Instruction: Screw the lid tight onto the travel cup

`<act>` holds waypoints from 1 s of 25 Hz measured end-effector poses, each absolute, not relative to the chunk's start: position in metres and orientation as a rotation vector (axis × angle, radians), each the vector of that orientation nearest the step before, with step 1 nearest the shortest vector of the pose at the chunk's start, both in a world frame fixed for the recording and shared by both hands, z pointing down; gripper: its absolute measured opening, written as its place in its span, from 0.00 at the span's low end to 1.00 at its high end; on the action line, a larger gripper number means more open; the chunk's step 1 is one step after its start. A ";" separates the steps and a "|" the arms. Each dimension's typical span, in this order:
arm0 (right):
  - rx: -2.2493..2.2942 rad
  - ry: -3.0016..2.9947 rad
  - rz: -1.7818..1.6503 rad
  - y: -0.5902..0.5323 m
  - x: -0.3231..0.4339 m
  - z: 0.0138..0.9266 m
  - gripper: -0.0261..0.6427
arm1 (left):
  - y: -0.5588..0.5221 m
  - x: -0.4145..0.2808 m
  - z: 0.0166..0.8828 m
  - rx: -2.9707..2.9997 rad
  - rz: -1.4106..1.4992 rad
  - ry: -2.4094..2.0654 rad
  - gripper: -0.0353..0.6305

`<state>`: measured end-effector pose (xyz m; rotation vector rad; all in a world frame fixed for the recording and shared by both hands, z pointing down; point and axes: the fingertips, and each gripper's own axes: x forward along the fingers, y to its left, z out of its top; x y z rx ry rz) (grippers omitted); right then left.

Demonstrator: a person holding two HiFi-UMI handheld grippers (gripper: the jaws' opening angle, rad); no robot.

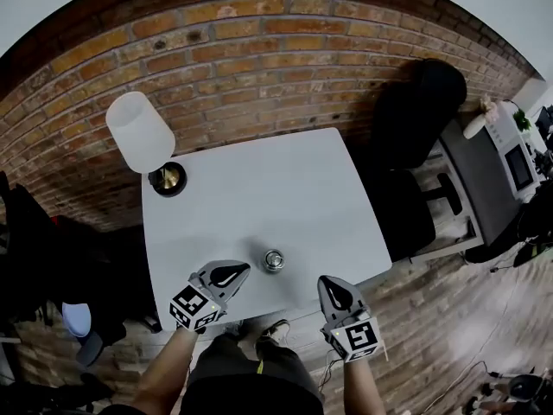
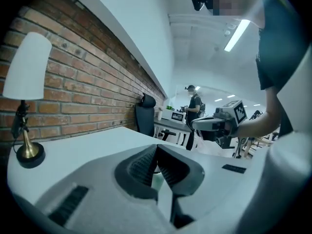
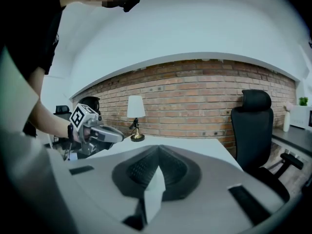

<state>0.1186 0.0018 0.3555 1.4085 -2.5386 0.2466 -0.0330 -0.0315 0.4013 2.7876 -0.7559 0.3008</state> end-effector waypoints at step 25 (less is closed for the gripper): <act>1.574 -2.632 -0.031 0.024 0.132 0.220 0.06 | 0.006 -0.086 0.216 2.928 -0.006 -1.326 0.09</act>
